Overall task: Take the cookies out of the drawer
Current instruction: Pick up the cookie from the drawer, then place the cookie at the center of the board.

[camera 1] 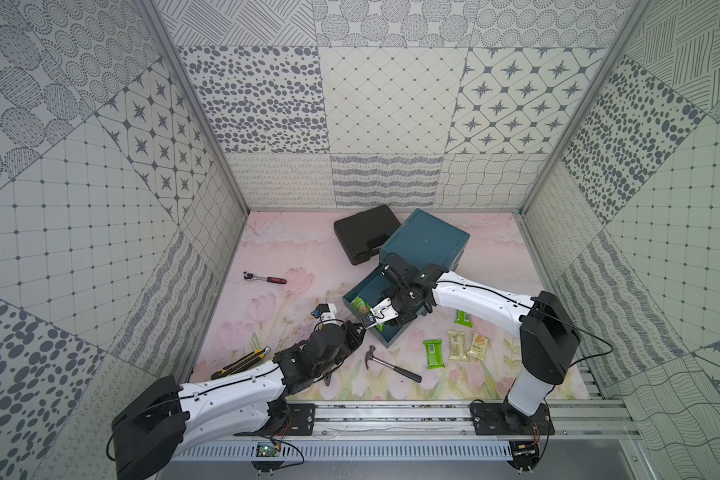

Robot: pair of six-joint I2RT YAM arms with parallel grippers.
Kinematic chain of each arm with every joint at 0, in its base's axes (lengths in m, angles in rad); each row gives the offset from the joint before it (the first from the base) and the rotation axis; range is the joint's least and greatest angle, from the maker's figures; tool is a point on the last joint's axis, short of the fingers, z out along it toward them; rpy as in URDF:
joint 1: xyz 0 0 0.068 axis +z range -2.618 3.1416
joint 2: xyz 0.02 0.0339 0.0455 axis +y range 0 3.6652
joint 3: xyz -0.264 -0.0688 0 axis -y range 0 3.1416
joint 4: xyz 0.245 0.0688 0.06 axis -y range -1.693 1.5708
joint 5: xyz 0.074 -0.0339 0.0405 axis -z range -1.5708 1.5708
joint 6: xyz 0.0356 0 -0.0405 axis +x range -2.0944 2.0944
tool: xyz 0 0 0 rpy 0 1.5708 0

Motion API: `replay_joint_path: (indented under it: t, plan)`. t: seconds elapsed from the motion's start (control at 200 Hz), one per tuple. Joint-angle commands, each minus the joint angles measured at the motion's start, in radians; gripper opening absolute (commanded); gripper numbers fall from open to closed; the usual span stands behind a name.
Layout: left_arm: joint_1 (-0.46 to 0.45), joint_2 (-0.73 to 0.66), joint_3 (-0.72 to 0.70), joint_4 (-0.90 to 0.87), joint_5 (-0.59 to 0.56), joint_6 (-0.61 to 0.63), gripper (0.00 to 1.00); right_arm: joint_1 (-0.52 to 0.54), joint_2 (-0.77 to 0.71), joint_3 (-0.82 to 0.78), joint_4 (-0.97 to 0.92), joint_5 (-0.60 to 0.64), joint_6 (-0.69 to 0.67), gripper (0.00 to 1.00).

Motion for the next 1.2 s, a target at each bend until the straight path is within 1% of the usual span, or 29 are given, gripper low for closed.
replay_joint_path:
  t: [0.0, 0.27, 0.355, 0.485, 0.675, 0.78, 0.906, 0.971, 1.086, 1.191]
  plan:
    - [0.001, -0.005, -0.003, -0.014, -0.042, 0.000, 0.00, 0.006, -0.062, -0.030, 0.063, 0.016, -0.007, 0.38]
    - [0.001, -0.007, -0.002, -0.014, -0.042, 0.001, 0.00, 0.006, -0.147, -0.097, 0.131, 0.032, 0.037, 0.38]
    - [0.001, -0.007, -0.001, -0.015, -0.043, 0.002, 0.00, 0.006, -0.187, -0.125, 0.174, 0.024, 0.083, 0.38]
    - [0.001, -0.009, -0.001, -0.014, -0.043, 0.003, 0.00, 0.006, -0.260, -0.169, 0.234, -0.001, 0.190, 0.38]
    - [0.001, -0.007, 0.000, -0.013, -0.043, 0.004, 0.00, 0.015, -0.384, -0.248, 0.312, 0.004, 0.413, 0.36]
    - [0.001, -0.005, 0.004, -0.014, -0.043, 0.005, 0.00, 0.047, -0.465, -0.307, 0.379, 0.051, 0.590, 0.35]
    - [0.001, 0.013, 0.017, -0.014, -0.036, 0.013, 0.00, 0.102, -0.534, -0.356, 0.416, 0.140, 0.810, 0.31]
    - [0.001, 0.024, 0.019, -0.003, -0.030, 0.013, 0.00, 0.135, -0.554, -0.368, 0.416, 0.216, 0.917, 0.28]
    - [0.001, 0.037, 0.024, 0.008, -0.025, 0.014, 0.00, 0.190, -0.585, -0.382, 0.408, 0.280, 1.050, 0.25]
    - [0.002, 0.037, 0.034, 0.002, -0.025, 0.022, 0.00, 0.232, -0.606, -0.382, 0.387, 0.373, 1.162, 0.22]
